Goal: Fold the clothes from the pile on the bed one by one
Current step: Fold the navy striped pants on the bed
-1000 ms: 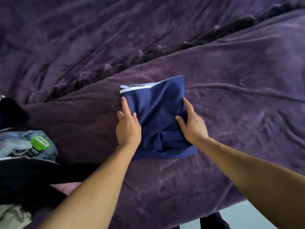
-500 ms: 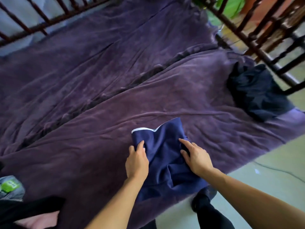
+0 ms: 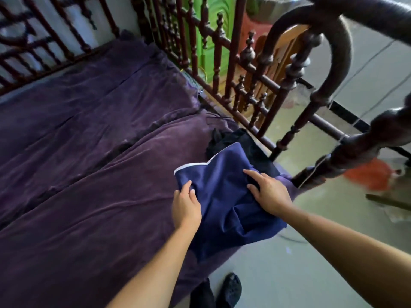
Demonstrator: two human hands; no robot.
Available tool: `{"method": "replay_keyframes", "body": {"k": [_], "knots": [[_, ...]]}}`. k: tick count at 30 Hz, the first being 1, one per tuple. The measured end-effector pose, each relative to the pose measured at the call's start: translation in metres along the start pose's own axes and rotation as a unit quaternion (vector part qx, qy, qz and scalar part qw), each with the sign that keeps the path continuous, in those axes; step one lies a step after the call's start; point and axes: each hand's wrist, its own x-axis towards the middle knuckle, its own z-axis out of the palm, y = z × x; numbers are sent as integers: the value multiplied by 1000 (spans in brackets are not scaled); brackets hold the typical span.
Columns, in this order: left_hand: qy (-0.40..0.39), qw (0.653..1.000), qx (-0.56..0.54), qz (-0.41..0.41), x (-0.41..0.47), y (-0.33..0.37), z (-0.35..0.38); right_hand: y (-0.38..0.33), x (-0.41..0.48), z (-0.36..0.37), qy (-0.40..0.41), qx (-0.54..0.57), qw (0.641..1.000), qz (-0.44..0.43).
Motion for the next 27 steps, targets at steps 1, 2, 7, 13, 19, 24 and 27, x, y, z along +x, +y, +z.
{"method": "replay_keyframes", "body": {"k": [1,2,7,13,19,24,27], "knots": [[4,1000,-11,1,5,13,7,11,12,-10,7,-10,1000,-2],[7,1000,-25,-1,11,25,15,21,25,-19,10,-14,1000,-7],[-5,997,-80,-2,44,59,57,59,96,-42,22,-19,1000,-10],[-179,973,136,-51,104,39,104,97,148,-8,-83,-75,992,53],[-157,911,332,185,149,23,143,96,146,74,-77,-139,985,-70],[-210,887,376,170,167,-15,172,120,148,121,-95,-163,981,-43],[-226,883,376,168,174,-15,178,127,156,129,-107,-163,980,-39]]}}
